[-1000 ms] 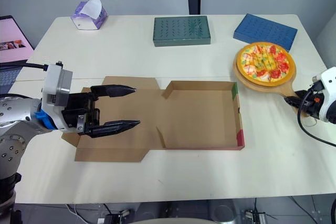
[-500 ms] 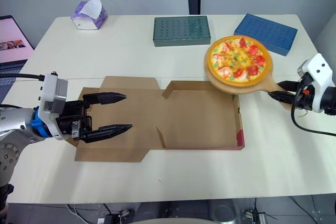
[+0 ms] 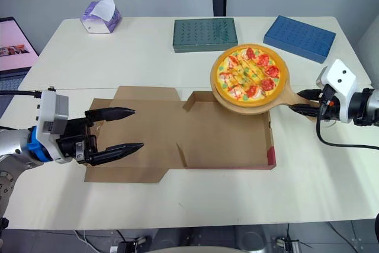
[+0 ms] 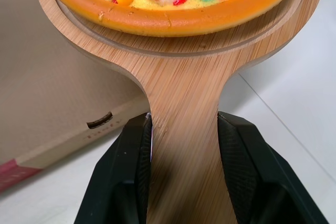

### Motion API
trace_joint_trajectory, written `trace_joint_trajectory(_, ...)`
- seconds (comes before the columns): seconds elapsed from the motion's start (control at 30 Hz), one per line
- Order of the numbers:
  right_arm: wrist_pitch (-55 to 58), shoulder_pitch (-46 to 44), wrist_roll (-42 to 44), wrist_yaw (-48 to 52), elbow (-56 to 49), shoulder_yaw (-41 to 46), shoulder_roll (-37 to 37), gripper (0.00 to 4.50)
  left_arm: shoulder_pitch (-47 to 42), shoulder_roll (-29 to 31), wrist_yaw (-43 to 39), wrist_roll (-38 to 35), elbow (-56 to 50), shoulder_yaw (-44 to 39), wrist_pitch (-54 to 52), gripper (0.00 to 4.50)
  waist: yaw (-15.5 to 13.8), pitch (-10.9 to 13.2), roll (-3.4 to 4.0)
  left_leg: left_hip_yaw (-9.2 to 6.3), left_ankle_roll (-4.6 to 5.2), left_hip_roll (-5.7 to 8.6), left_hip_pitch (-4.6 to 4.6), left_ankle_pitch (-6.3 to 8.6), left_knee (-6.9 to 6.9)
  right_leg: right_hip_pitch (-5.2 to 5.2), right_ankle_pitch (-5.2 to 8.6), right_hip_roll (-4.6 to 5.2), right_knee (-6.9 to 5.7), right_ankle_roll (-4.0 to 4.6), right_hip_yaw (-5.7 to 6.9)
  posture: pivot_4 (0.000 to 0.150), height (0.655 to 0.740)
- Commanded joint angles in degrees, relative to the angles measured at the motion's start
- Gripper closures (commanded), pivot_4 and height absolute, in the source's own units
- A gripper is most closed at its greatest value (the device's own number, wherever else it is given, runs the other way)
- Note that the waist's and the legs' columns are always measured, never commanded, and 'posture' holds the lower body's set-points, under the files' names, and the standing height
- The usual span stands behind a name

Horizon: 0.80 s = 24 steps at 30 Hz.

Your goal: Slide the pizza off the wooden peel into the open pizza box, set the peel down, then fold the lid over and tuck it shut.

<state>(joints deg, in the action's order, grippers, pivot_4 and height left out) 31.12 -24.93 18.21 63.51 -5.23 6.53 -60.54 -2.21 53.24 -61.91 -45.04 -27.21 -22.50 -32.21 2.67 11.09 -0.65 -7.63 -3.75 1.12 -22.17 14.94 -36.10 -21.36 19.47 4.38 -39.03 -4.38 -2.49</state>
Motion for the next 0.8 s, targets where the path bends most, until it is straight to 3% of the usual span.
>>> trace_joint_trajectory(0.03, -3.08, -2.77, 0.25, 0.09, -2.9, 1.84, -1.09, 2.91, 0.18, 0.7, 0.17, -0.65, -2.04, -1.85, 0.44, 0.0, 0.01, 0.0, 0.0, 0.0, 0.0, 0.0, 0.0, 0.0, 0.0, 0.0, 0.0, 0.0, 0.0, 0.0, 0.0, 0.15, 0.74)
trace_joint_trajectory(0.8, -12.17, -2.95, -7.2, 0.58, -2.53, -0.76, -2.34, 2.91, -1.32, 0.8, -0.42, -2.11, -2.66, -0.11, -0.31, 0.0, 0.06, 0.0, 0.0, 0.0, -0.01, 0.0, 0.0, 0.0, -0.01, 0.0, 0.0, 0.0, -0.02, 0.01, 0.01, 0.15, 0.74)
